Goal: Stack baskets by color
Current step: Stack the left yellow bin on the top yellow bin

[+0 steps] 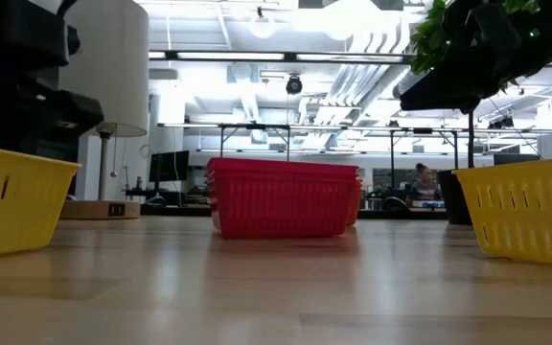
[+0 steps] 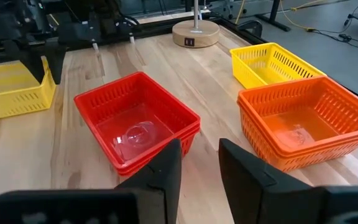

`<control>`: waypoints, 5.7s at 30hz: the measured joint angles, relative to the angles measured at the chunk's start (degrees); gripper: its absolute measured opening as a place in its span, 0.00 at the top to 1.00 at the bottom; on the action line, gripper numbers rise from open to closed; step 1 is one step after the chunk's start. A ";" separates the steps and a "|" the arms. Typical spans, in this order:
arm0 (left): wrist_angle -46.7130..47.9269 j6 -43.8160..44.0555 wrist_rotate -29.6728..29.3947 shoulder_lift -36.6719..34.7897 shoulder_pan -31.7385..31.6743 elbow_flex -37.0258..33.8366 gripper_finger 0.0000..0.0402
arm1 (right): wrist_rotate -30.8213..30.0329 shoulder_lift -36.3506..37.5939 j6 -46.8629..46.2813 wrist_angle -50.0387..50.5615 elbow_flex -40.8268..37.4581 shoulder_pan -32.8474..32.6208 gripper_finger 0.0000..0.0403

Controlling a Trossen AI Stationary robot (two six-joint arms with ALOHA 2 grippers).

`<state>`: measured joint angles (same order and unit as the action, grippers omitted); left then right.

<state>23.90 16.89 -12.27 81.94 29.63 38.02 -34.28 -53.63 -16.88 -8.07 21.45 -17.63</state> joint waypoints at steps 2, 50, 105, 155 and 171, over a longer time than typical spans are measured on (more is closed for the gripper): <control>-0.14 -1.27 -0.59 -0.03 -0.20 0.00 0.83 | 0.00 0.00 0.00 0.06 0.00 0.00 0.76; -23.80 -9.51 -16.70 -21.42 -56.24 2.93 1.00 | -4.57 0.00 -3.67 0.51 0.00 0.01 0.76; -14.90 24.05 -16.94 12.41 -62.66 17.07 0.96 | -5.09 0.00 -8.76 2.47 0.00 0.01 0.76; -50.74 5.84 -16.52 25.55 -62.29 17.09 0.97 | -7.48 -0.02 -9.17 2.70 0.00 1.01 0.76; -60.18 0.88 -16.34 26.87 -63.53 17.10 1.00 | -7.04 -0.07 -9.25 2.88 0.00 2.29 0.76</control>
<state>-36.29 17.77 -28.60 108.81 -33.91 55.12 -41.32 -53.69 -26.13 -5.19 21.45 -15.33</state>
